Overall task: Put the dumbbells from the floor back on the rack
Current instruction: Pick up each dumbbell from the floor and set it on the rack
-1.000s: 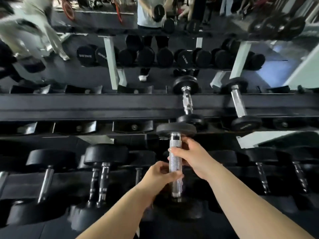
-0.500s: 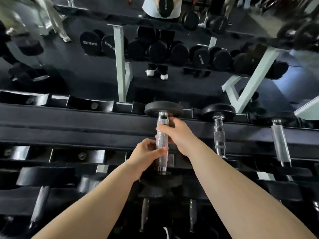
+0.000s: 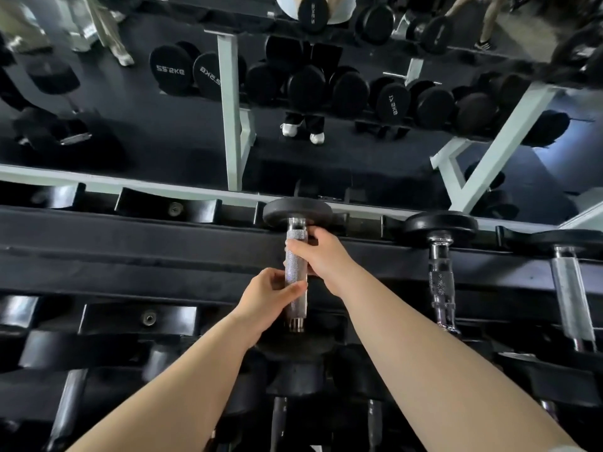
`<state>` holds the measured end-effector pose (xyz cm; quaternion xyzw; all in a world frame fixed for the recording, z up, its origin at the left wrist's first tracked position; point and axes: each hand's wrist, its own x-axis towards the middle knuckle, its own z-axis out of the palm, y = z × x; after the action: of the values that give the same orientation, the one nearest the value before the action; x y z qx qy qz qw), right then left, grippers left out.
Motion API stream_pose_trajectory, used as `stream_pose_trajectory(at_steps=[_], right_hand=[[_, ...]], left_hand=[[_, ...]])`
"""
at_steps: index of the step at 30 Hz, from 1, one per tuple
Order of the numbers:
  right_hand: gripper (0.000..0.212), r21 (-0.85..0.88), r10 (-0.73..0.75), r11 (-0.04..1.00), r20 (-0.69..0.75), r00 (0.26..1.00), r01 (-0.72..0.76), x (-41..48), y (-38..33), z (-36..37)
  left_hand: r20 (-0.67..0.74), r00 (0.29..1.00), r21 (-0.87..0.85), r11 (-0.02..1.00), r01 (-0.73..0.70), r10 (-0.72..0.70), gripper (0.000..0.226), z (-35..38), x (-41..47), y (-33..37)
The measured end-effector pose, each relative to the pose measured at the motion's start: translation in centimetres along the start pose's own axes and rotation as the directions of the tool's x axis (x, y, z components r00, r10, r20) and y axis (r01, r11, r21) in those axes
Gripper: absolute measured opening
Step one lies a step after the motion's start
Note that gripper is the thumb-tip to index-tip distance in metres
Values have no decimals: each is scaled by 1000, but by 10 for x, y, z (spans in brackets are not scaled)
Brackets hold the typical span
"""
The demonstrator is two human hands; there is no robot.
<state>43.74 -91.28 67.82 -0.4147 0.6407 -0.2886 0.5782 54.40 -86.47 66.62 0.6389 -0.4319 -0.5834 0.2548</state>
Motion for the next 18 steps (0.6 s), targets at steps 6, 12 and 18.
stream_pose_trajectory(at_steps=[6, 12, 18], right_hand=[[45, 15, 27, 1000, 24, 999, -27, -1, 2, -4], [43, 60, 31, 998, -6, 1000, -30, -5, 8, -2], [46, -77, 30, 996, -87, 996, -37, -17, 8, 3]], left_hand=[[6, 1000, 32, 999, 10, -10, 14, 3, 3, -1], [35, 999, 81, 997, 8, -11, 26, 3, 2, -4], [-18, 999, 161, 986, -42, 46, 39, 8, -6, -1]])
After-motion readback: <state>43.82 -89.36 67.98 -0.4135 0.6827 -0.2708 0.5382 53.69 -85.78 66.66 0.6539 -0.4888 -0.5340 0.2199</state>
